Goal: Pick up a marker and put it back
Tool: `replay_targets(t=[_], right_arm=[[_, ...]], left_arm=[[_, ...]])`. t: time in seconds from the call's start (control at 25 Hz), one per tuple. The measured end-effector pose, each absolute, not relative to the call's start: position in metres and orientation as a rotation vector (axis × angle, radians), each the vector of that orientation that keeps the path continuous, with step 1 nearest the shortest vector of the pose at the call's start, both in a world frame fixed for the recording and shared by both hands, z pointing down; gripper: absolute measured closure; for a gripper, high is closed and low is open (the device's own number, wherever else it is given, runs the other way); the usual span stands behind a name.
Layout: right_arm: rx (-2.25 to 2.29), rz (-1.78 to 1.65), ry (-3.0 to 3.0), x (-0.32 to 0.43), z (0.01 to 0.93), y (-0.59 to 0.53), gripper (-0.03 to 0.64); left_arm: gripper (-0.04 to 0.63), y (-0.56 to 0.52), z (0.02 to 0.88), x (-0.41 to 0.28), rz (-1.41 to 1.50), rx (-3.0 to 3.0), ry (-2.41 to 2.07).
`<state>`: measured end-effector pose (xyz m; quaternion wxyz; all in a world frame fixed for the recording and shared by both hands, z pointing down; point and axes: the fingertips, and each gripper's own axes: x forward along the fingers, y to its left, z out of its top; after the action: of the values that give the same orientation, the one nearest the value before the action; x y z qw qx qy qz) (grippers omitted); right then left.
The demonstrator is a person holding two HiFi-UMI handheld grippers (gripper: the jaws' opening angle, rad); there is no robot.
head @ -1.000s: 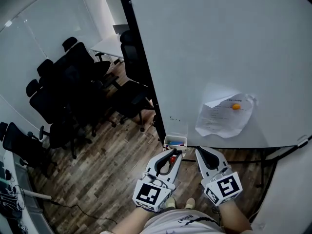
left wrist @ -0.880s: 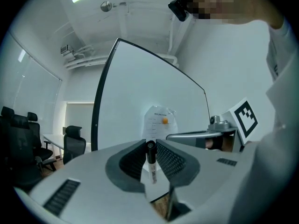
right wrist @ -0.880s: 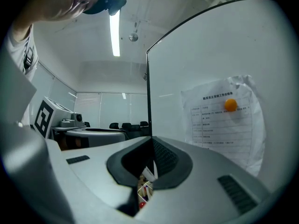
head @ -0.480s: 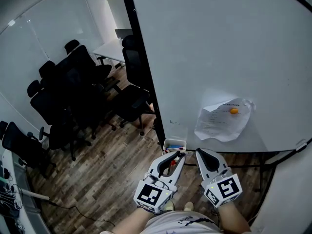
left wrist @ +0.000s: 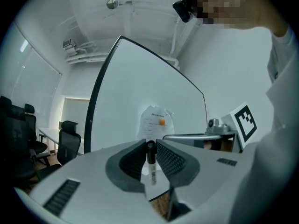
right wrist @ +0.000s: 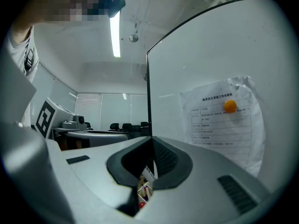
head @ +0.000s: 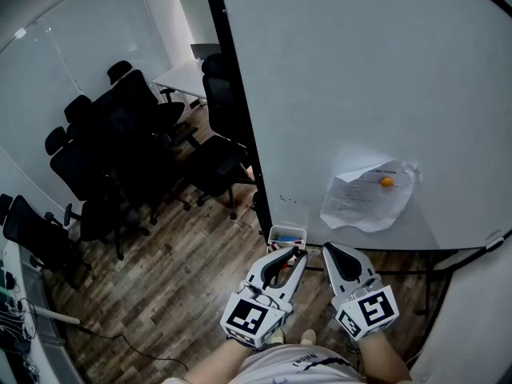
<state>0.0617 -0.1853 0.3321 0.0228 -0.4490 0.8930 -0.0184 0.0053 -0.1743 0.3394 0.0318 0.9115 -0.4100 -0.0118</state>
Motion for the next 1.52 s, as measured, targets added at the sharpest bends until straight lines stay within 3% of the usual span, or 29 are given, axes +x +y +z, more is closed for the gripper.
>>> replay_targets(t=[1.52], right_arm=[[-1.379,-0.12,2.799,0.04,0.349,-0.194,0.604]], left_arm=[[0.52,-0.188,0.36,-0.024,0.03,2.738,-1.331]])
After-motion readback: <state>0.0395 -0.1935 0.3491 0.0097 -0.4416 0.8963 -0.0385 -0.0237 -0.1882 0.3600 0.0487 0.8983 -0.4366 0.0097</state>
